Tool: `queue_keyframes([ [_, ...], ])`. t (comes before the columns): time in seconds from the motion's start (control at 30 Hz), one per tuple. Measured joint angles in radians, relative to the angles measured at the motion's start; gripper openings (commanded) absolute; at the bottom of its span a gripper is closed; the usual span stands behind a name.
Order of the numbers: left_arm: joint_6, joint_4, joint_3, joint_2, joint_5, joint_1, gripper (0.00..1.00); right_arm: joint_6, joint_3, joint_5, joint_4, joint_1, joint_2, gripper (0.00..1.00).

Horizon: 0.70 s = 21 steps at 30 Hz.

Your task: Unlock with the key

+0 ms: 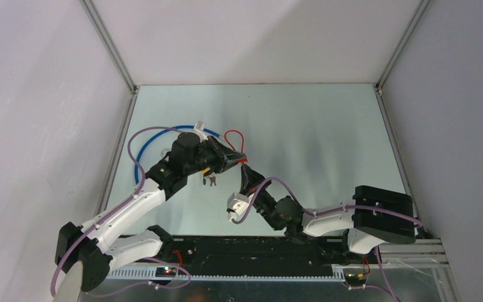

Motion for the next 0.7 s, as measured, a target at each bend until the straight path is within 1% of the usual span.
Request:
queue_keyframes([
  [0.3, -0.002, 0.032, 0.013, 0.027, -0.102, -0.039, 0.00, 0.020, 0.001, -0.066, -0.078, -0.066, -0.038, 0.00],
  [0.33, -0.004, 0.034, 0.013, 0.028, -0.104, -0.039, 0.00, 0.030, 0.002, -0.071, -0.091, -0.070, -0.044, 0.02],
  [0.4, -0.006, 0.035, 0.013, 0.028, -0.105, -0.037, 0.00, 0.056, 0.004, -0.073, -0.114, -0.071, -0.055, 0.10],
  [0.43, -0.006, 0.036, 0.013, 0.028, -0.100, -0.032, 0.00, 0.079, 0.006, -0.071, -0.128, -0.071, -0.063, 0.18],
  [0.47, -0.006, 0.038, 0.010, 0.027, -0.090, -0.026, 0.00, 0.102, 0.011, -0.071, -0.146, -0.070, -0.071, 0.23],
  [0.5, -0.006, 0.040, 0.007, 0.027, -0.082, -0.018, 0.00, 0.130, 0.017, -0.069, -0.167, -0.067, -0.079, 0.33],
  [0.53, -0.006, 0.048, 0.002, 0.027, -0.070, -0.005, 0.00, 0.163, 0.023, -0.070, -0.194, -0.065, -0.091, 0.38],
  [0.57, -0.006, 0.050, -0.003, 0.027, -0.059, 0.012, 0.00, 0.200, 0.027, -0.069, -0.224, -0.061, -0.108, 0.46],
  [0.63, -0.006, 0.058, -0.014, 0.027, -0.047, 0.048, 0.00, 0.275, 0.032, -0.071, -0.291, -0.053, -0.151, 0.54],
  [0.7, -0.006, 0.071, -0.022, 0.027, -0.041, 0.087, 0.00, 0.379, 0.034, -0.074, -0.391, -0.048, -0.219, 0.58],
])
